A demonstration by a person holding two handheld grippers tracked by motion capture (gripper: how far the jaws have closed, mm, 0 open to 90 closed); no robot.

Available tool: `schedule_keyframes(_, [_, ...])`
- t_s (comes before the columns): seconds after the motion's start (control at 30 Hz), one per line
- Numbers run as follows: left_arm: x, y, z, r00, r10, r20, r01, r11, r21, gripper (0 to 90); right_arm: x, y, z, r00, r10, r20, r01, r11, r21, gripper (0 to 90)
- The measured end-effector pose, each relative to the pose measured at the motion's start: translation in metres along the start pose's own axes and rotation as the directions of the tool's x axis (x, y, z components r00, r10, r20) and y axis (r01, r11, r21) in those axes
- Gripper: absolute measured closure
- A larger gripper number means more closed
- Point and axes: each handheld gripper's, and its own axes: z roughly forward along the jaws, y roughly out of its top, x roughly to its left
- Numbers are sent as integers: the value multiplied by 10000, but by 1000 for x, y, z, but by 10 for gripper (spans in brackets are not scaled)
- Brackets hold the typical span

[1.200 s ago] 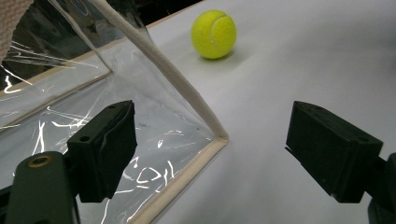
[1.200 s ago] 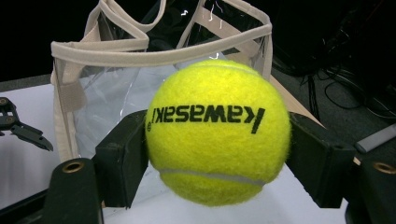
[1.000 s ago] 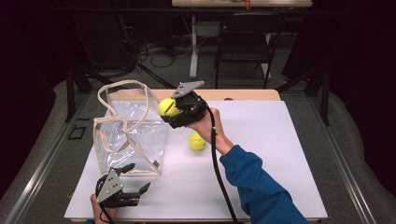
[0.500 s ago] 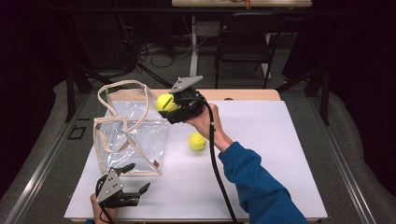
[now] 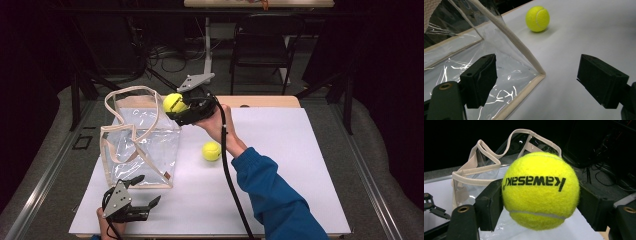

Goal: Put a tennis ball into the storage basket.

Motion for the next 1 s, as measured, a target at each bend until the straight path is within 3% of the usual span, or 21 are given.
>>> schedule_keyframes(1.0, [1,1,0,10000,-9,-1,9,10000,-74,160,3,20,18,10000,46,-41,-47,9997,-258,262])
